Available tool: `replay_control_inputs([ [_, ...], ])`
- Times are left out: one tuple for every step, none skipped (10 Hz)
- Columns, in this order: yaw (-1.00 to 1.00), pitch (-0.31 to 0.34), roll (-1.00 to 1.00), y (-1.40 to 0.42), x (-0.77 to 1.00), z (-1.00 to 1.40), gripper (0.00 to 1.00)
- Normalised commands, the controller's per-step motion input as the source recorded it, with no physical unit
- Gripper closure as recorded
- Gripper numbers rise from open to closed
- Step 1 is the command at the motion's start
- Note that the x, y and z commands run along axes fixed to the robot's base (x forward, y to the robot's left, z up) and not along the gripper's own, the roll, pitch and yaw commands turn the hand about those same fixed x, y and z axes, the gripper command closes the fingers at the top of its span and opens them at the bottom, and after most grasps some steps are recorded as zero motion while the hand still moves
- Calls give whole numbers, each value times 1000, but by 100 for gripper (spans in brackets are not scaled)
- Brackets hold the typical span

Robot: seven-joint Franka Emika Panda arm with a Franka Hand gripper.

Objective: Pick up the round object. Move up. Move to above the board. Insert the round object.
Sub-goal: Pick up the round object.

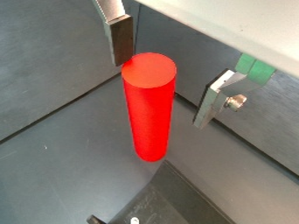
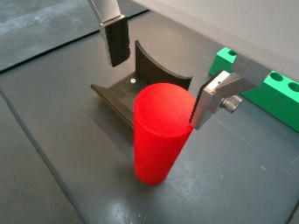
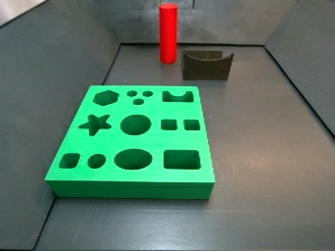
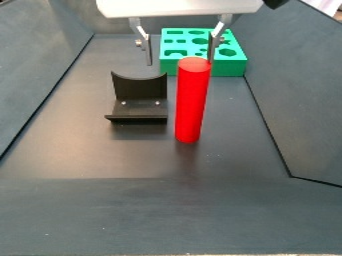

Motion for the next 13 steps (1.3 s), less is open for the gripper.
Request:
replay_control_inputs([
  [0, -26, -63, 20, -117, 0, 0],
  [0, -123, 0, 114, -229, 340, 0],
  [0, -87, 0, 100, -49, 469, 0],
  [0, -73, 0, 71, 0, 466, 0],
  [0, -89, 0, 51, -106, 160, 0],
  [0, -93, 0, 31, -160, 0, 0],
  [0, -83, -10, 60, -103, -131, 0],
  [0, -51, -86, 40, 0, -243, 0],
  [0, -37, -111, 51, 0, -311, 0],
  [0, -56, -143, 0, 46, -454, 0],
  [0, -66, -163, 0, 31, -457, 0],
  [0, -79, -156, 29, 0, -449, 0],
  [0, -89, -153, 17, 0, -431, 0],
])
